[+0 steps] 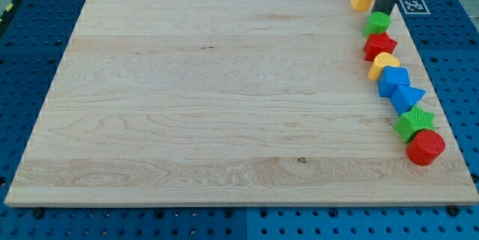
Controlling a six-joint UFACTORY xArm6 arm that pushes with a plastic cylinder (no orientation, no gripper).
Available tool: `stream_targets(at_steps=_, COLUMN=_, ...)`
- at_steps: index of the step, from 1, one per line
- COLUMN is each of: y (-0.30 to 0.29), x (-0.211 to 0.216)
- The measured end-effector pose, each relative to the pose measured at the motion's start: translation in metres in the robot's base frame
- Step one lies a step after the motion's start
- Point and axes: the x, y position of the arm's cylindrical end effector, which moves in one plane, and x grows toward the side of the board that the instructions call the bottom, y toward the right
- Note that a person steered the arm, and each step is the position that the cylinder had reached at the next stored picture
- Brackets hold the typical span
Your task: Move yellow hexagon above green circle
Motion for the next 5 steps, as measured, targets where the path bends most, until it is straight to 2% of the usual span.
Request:
stream_targets(at_steps=2, y=-0.001, x=0.027)
stream_targets(at_steps=3, y=-0.008, x=0.014)
stream_targets(at_steps=5, y=-0.099, x=0.001)
